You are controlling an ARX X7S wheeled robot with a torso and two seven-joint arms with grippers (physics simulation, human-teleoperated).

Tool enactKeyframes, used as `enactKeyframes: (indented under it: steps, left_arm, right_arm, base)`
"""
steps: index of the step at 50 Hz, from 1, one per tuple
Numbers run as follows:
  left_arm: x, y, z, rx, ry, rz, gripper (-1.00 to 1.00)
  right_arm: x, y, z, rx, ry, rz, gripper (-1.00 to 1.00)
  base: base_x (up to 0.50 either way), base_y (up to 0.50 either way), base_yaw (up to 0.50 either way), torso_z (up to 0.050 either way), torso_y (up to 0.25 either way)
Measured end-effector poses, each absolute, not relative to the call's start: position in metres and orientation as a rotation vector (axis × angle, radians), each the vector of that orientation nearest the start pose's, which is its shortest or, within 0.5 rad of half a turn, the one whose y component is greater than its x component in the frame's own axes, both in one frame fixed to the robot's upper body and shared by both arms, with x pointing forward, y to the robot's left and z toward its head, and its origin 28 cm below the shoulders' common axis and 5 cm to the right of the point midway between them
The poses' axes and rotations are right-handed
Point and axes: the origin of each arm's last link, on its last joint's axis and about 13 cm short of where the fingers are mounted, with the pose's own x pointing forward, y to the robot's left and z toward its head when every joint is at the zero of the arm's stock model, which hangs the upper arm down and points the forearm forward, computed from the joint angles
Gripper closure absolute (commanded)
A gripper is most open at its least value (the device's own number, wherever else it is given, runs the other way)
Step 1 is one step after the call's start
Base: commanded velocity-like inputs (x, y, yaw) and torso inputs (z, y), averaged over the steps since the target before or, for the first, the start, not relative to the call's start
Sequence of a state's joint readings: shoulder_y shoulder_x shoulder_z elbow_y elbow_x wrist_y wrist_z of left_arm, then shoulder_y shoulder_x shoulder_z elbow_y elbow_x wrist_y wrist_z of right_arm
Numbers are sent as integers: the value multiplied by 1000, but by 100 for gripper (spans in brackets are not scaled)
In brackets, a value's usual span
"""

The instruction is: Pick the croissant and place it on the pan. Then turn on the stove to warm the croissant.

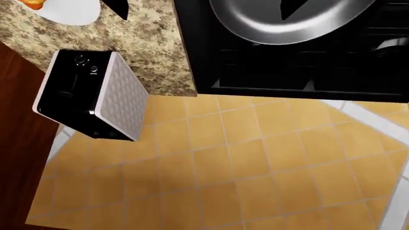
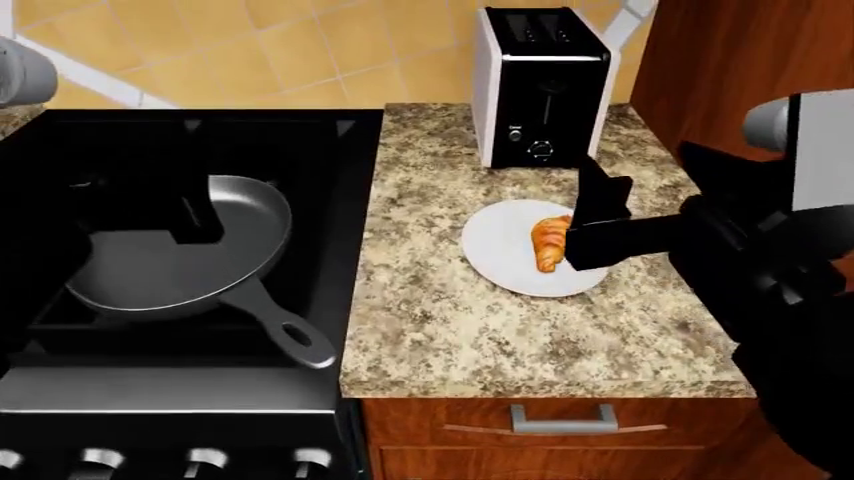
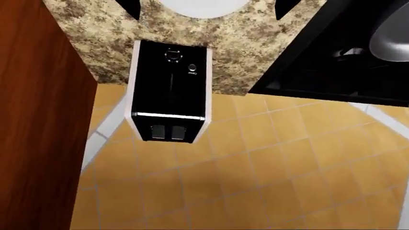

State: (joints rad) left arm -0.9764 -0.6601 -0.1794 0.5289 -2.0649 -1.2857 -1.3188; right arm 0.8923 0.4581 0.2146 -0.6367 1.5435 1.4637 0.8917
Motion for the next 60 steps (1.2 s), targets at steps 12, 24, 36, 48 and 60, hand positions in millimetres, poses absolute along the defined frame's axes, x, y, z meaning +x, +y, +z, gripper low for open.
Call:
enactKeyframes:
  steps: [12,24,36,48,60]
  left_arm:
    - [182,267,304,-85,-17,-96,-100]
    - [178,272,300,-74,-46,-94,-100]
    - [180,274,292,-79,-50,-113,-100]
    - [182,276,285,-94,-41,-128,-100]
    - [183,276,281,-106,-29,-141,-100]
  right_arm:
    - [251,-128,282,24,133,95,-100]
    - [293,-122,274,-9,264,55,-100]
    - [323,-117,265,-90,339,14,-100]
    - [344,-113,256,-137,377,-15,-100]
    - [356,-105,249,-96,427,3,-100]
  base:
    - [0,0,0,0,0]
    - [0,0,0,0,0]
    - [0,0,0,0,0]
    - [0,0,0,0,0]
    - [0,0,0,0,0]
